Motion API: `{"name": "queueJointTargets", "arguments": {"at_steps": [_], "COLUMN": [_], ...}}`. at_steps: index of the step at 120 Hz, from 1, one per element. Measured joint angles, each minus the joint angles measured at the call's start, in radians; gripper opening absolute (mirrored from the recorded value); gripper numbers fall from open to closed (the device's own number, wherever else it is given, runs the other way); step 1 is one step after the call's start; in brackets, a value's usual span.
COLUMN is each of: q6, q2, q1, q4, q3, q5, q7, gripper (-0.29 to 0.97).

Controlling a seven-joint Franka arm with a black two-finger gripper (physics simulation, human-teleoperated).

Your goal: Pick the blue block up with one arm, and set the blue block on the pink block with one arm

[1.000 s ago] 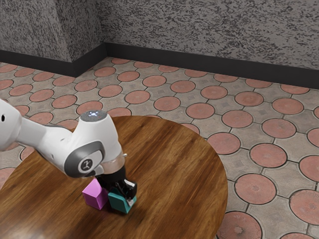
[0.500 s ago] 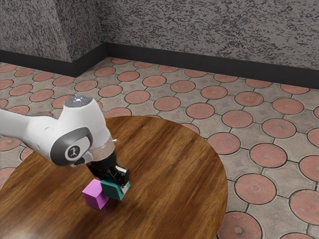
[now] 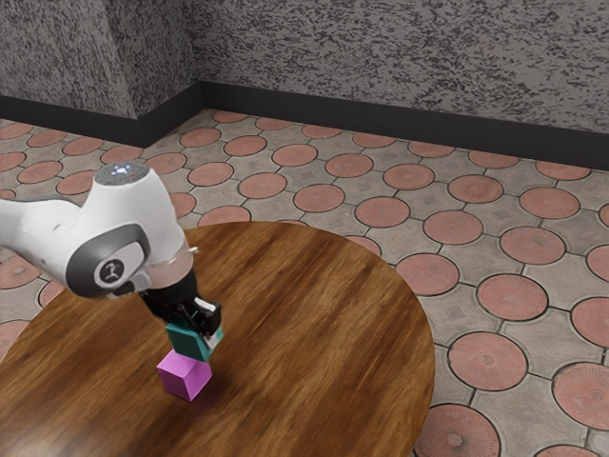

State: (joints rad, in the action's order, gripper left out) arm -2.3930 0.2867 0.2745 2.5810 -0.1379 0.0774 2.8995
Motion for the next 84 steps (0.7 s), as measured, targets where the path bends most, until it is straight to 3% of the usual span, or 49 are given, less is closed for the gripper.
{"name": "queueJointTargets", "arguments": {"at_steps": [31, 84], "q6": [0.063, 0.023], "q2": [0.049, 0.011], "q1": [0.0, 0.0], "q4": [0.046, 0.047], "q3": [-0.063, -0.065], "q5": [0.067, 0.134], "q7": [0.0, 0.0], "gripper": [0.26, 0.26]}}
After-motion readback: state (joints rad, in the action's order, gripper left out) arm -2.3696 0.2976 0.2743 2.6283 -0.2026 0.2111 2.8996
